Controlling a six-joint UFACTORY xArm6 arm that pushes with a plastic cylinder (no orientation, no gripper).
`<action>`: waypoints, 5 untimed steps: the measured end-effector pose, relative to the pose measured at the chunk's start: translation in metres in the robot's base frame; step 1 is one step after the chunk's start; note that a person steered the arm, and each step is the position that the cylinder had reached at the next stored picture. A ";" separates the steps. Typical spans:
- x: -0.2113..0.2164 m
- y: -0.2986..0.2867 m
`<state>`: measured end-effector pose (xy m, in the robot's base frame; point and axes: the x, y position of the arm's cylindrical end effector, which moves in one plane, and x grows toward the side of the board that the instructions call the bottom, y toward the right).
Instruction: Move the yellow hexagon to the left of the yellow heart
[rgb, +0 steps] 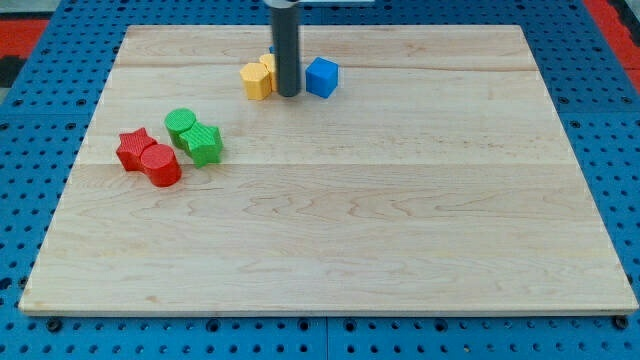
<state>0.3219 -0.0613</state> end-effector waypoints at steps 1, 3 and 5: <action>-0.005 -0.047; -0.005 -0.086; -0.003 -0.084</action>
